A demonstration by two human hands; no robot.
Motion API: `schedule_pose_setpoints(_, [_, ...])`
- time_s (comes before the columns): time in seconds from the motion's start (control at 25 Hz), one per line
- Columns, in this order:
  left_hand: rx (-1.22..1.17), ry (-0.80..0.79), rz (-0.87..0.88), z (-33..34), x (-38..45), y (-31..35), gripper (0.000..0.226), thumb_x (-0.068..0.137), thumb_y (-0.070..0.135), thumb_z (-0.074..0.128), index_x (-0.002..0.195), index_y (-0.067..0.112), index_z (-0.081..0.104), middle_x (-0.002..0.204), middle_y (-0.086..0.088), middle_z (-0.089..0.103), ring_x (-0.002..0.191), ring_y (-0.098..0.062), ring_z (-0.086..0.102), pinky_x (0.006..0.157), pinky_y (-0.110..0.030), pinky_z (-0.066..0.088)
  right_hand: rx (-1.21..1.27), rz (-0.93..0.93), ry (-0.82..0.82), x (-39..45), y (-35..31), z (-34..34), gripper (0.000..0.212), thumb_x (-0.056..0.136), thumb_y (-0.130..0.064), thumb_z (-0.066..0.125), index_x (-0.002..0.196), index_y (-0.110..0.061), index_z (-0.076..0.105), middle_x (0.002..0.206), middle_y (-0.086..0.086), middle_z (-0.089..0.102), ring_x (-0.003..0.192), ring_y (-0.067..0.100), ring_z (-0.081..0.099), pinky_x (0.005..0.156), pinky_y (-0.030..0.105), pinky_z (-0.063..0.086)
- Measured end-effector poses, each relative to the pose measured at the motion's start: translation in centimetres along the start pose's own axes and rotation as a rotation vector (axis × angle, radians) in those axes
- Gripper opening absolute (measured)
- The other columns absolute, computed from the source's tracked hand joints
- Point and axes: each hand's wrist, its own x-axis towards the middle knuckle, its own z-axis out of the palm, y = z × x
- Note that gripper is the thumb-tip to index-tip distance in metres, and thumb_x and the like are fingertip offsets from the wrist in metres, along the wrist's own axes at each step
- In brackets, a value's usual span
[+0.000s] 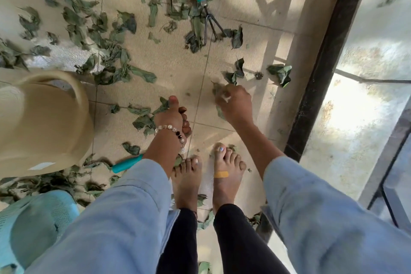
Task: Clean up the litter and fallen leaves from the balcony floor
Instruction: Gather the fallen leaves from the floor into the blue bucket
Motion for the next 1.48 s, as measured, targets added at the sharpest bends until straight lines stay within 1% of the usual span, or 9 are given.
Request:
schedule_pose_setpoints(0.2, [0.028,-0.074,0.041,-1.2,2.2,-0.1,0.047,0.096,0.049,0.047,0.074,0.01,0.06,0.04,0.006,0.037,0.027,-0.007,0.022,0.035,-0.011,0.02,-0.709,-0.314,-0.124,1.5,3.4,2.9,0.038,0.09,0.005,0.046,0.128,0.002,0.044,0.12,0.021,0.054,0.11,0.037,0.052,0.085,0.041,0.049])
schedule_pose_setpoints(0.52, [0.046,-0.095,0.053,-0.9,2.4,0.7,0.045,0.096,0.045,0.051,0.075,0.007,0.063,0.051,0.001,0.042,0.029,-0.008,0.028,0.036,-0.011,0.024,-0.628,-0.312,0.129,5.0,2.2,0.3,0.01,0.086,-0.011,0.064,0.082,-0.006,0.072,0.137,0.017,0.047,0.128,0.044,0.039,0.096,0.054,0.046])
schedule_pose_setpoints(0.76, [0.095,-0.089,0.105,0.3,0.7,0.4,0.043,0.099,0.038,0.048,0.074,0.005,0.059,0.069,-0.008,0.056,0.045,-0.013,0.048,0.036,-0.015,0.035,-0.078,-0.133,0.008,2.0,-1.5,-1.0,0.015,0.08,0.001,0.068,0.093,-0.004,0.073,0.085,0.001,0.067,0.072,0.014,0.062,0.066,0.01,0.047])
schedule_pose_setpoints(0.96, [-0.009,-0.139,-0.096,3.0,-3.0,0.7,0.064,0.086,0.069,0.047,0.098,0.009,0.068,0.097,-0.013,0.07,0.09,-0.028,0.068,0.082,-0.042,0.056,0.015,-0.34,-0.036,-7.0,-6.1,-2.3,0.014,0.085,-0.005,0.055,0.091,-0.004,0.068,0.076,0.006,0.07,0.061,0.016,0.064,0.06,0.014,0.046])
schedule_pose_setpoints(1.04, [0.037,-0.128,-0.13,3.2,-3.6,1.2,0.059,0.087,0.068,0.046,0.083,0.013,0.066,0.08,-0.009,0.069,0.063,-0.021,0.064,0.065,-0.03,0.054,-0.121,-0.375,-0.22,-8.2,-6.7,-3.6,0.026,0.09,-0.012,0.044,0.106,-0.008,0.065,0.102,0.007,0.07,0.101,0.026,0.064,0.093,0.039,0.047])
schedule_pose_setpoints(1.12, [0.085,-0.095,-0.135,3.5,-4.8,2.1,0.052,0.091,0.062,0.047,0.076,0.014,0.062,0.065,-0.003,0.065,0.046,-0.017,0.053,0.046,-0.023,0.044,-0.284,-0.36,-0.407,-7.9,-6.5,-6.0,0.034,0.1,-0.024,0.038,0.131,-0.024,0.053,0.145,-0.009,0.045,0.143,0.02,0.022,0.11,0.061,0.002])
schedule_pose_setpoints(1.24, [0.138,0.016,-0.022,4.2,-5.0,3.8,0.04,0.093,0.047,0.055,0.071,0.013,0.054,0.056,0.001,0.057,0.036,-0.014,0.046,0.036,-0.017,0.037,-0.009,-0.426,-0.454,-6.0,-6.5,-10.2,0.025,0.096,-0.025,0.053,0.117,-0.029,0.066,0.144,-0.008,0.047,0.136,0.019,0.034,0.112,0.049,0.02])
schedule_pose_setpoints(1.32, [0.128,0.055,0.053,4.9,-3.2,4.4,0.043,0.094,0.045,0.055,0.063,0.015,0.053,0.05,0.003,0.052,0.029,-0.011,0.035,0.033,-0.014,0.03,0.311,-0.236,-0.27,-3.1,-5.4,-12.0,0.019,0.093,-0.015,0.059,0.107,-0.016,0.071,0.124,0.002,0.064,0.113,0.013,0.06,0.1,0.037,0.047])
schedule_pose_setpoints(1.48, [0.353,0.096,0.097,4.7,-0.3,5.3,0.066,0.082,0.068,0.052,0.044,0.014,0.052,0.053,0.002,0.06,0.028,-0.013,0.038,0.031,-0.019,0.028,-0.266,0.185,0.202,4.4,1.4,-12.9,0.03,0.091,-0.017,0.059,0.121,-0.016,0.064,0.117,0.012,0.063,0.1,0.022,0.06,0.083,0.02,0.046])
